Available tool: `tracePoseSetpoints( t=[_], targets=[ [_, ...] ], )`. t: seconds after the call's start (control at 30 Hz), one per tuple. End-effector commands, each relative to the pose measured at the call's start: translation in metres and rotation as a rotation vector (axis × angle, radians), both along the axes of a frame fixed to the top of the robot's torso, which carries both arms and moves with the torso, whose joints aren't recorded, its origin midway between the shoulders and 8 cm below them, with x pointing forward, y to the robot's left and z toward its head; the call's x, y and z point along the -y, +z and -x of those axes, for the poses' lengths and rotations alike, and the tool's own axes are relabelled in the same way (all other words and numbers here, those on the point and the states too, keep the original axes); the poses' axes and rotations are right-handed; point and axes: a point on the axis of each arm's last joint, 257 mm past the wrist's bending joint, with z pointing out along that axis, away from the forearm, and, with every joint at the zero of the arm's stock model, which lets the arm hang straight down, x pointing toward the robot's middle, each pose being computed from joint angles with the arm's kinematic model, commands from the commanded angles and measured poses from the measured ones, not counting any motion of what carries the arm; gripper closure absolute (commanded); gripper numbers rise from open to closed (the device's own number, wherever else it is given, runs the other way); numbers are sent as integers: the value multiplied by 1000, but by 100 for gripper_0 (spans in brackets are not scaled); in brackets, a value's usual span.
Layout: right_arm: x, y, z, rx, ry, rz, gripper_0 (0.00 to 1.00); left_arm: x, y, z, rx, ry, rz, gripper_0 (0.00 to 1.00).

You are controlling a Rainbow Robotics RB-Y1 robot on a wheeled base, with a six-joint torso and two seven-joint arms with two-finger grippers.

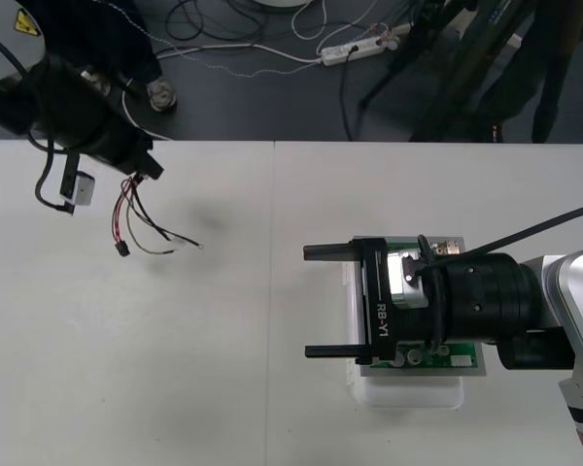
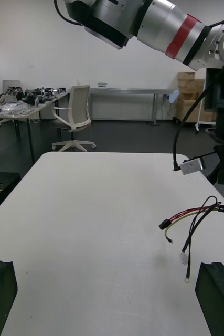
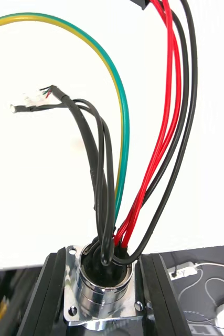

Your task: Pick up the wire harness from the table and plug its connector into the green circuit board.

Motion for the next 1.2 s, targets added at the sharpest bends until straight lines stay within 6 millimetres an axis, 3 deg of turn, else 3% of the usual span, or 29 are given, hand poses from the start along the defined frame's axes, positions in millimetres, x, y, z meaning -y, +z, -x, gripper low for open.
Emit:
tracePoseSetpoints(
  t=[0.03, 0.53, 1.2],
  targets=[
    [-3, 16, -4, 28, 5, -17, 0, -21, 23, 18, -59, 17, 105, 100],
    [1, 16, -6, 8, -2, -12, 0, 15, 50, 42, -280, 179, 355, 100],
    [20, 24, 1, -46, 20, -24, 0, 35, 98, 82, -584, 326, 460, 100]
  ],
)
